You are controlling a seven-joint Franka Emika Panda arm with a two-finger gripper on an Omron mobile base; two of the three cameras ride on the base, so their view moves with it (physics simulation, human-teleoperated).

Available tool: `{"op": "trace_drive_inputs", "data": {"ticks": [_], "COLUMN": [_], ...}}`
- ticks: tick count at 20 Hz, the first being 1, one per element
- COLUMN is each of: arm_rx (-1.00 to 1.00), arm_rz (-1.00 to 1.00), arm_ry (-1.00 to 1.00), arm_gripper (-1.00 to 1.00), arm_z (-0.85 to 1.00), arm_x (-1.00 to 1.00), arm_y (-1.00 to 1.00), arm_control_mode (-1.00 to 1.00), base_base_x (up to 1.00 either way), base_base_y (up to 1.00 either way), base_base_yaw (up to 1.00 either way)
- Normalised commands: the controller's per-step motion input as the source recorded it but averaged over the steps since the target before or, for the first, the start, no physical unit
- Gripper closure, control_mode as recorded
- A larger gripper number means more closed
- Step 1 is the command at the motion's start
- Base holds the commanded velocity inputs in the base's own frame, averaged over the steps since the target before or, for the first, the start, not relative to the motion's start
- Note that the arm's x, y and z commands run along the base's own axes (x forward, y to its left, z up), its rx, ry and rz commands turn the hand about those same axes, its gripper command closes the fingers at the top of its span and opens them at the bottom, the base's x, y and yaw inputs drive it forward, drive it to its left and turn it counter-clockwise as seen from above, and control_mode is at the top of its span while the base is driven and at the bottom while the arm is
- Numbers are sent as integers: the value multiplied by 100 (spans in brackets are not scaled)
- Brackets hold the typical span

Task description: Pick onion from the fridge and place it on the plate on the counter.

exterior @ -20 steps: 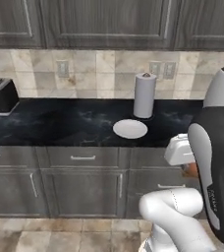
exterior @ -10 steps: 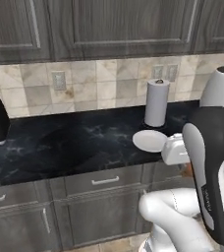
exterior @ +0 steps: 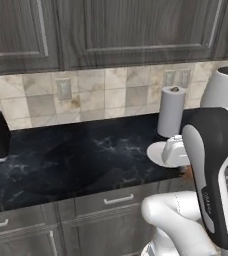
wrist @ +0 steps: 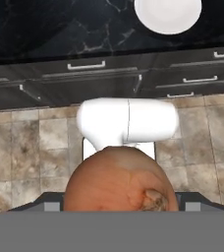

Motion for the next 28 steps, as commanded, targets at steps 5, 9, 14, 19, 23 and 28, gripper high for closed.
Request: {"op": "trace_drive_inputs", "data": {"ticks": [5, 9, 14, 19, 23, 28], "arm_rx": [0, 0, 0, 0, 0, 0], "arm_rz": [0, 0, 0, 0, 0, 0], "arm_ry": [0, 0, 0, 0, 0, 0], "arm_gripper": [100, 100, 100, 100, 100, 100], "arm_z": [0, 0, 0, 0, 0, 0], "arm_x": [0, 0, 0, 0, 0, 0], "arm_y": [0, 0, 0, 0, 0, 0], "arm_control_mode": [100, 100, 100, 100, 100, 100], "base_base_x": [39, 21, 22, 32, 31, 48], "base_base_y": [-41, -63, -45, -38, -45, -26], "base_base_yaw": [0, 0, 0, 0, 1, 4]}}
